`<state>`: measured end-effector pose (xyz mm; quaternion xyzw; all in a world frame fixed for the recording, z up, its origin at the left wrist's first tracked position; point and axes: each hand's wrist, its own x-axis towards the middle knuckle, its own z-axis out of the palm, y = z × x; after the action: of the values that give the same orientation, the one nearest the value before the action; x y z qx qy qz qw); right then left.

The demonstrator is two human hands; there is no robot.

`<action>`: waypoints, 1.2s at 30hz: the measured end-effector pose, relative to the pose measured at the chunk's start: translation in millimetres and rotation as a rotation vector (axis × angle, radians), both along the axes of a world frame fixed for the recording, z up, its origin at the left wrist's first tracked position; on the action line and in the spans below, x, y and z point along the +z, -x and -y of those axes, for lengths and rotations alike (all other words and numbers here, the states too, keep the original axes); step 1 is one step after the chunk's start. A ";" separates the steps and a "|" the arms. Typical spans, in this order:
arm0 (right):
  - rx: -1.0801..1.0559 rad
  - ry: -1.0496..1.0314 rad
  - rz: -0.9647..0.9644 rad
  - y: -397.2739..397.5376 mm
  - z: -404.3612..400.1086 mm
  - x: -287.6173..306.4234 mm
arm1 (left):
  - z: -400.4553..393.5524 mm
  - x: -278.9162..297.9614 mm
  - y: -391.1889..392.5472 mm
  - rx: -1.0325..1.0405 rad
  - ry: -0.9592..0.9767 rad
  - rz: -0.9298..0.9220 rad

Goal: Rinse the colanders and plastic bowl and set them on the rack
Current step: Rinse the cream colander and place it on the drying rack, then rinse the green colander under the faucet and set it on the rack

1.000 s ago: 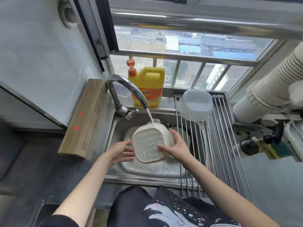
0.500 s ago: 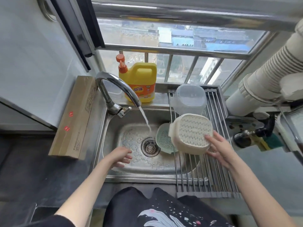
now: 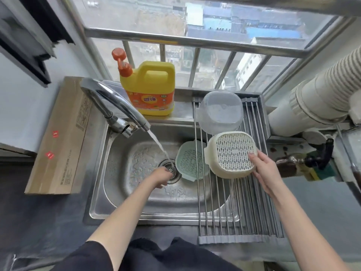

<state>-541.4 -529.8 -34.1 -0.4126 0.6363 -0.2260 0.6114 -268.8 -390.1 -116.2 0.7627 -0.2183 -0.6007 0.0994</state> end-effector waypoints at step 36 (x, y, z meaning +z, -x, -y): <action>0.191 0.580 -0.193 -117.2 -106.5 43.1 | -56.9 13.3 -57.5 0.605 0.140 0.183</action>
<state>-424.2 -423.3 9.0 -0.6472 0.5586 -0.2994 0.4237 -211.3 -333.2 -102.9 0.8351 -0.0305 -0.4564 0.3058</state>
